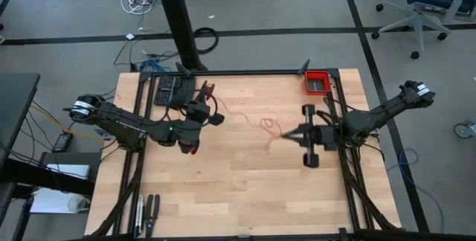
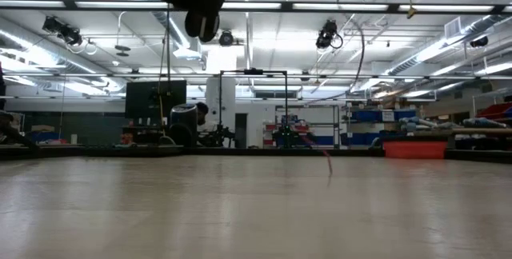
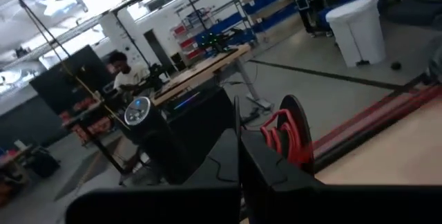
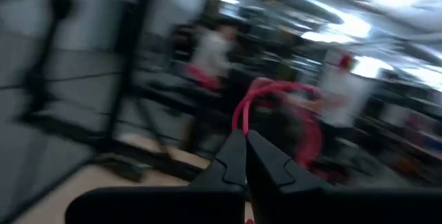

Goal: Coil cords
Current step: Uncoil the red wire from the black spool

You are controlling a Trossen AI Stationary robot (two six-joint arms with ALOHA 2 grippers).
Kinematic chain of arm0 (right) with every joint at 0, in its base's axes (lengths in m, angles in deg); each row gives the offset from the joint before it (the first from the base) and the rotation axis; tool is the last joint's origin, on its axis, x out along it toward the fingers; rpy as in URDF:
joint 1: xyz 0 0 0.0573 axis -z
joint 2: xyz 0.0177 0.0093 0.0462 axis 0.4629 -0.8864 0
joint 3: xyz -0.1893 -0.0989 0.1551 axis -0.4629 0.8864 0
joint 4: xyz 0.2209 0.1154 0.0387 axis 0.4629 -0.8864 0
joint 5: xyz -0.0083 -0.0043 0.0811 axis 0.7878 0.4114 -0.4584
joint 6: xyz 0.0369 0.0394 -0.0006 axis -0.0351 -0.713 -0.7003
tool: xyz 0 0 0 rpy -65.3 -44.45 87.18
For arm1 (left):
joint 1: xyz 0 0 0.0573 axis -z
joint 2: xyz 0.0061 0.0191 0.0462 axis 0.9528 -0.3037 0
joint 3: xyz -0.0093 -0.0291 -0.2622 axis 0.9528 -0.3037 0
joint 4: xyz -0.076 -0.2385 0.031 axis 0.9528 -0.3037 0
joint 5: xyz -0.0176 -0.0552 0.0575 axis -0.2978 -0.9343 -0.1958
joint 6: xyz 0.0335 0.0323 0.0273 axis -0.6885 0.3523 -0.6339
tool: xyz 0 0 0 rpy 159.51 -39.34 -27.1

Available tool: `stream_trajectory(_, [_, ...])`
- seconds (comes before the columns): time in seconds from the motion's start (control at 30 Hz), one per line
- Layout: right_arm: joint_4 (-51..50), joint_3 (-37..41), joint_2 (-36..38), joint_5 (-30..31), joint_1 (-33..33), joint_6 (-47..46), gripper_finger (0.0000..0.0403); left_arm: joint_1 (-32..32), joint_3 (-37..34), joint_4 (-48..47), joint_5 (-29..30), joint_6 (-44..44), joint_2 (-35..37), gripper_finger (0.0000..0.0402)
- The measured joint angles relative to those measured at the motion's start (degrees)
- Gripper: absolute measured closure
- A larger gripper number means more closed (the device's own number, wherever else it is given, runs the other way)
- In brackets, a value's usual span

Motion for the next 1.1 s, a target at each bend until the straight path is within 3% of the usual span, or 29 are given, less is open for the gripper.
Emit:
stream_trajectory(0.17, [-4.1, 0.0, 0.0, -13.4, 0.0, -1.7, 0.0403, -1.4, 0.0, 2.9, 0.0, -0.1, 0.0, 0.04])
stream_trajectory(0.4, [-11.8, 0.0, -0.3, -13.7, 0.6, -11.2, 0.0403, -4.5, 0.0, 17.2, -4.6, 0.1, 0.0, 0.04])
stream_trajectory(0.53, [-18.3, 0.0, -1.5, -4.3, 2.2, -17.5, 0.0403, -4.6, 0.0, 25.2, -13.5, 0.1, 0.0, 0.0396])
stream_trajectory(0.7, [-31.2, 0.0, -2.6, 13.7, 5.7, -28.1, 0.0403, -3.8, 0.0, 25.3, -31.0, -0.3, 0.0, 0.0393])
stream_trajectory(0.9, [-45.1, 0.0, -2.1, 31.0, 10.0, -45.5, 0.0403, -2.5, 0.0, 12.2, -50.4, -10.9, 0.0, 0.0392])
stream_trajectory(1.0, [-49.3, 0.0, -1.4, 35.9, 11.2, -49.9, 0.0403, -1.5, 0.0, 1.4, -53.4, -16.2, 0.0, 0.0392])
stream_trajectory(1.1, [-50.7, 0.0, -0.3, 40.6, 11.7, -51.6, 0.0403, -1.1, 0.0, -8.8, -52.2, -18.3, 0.0, 0.0392])
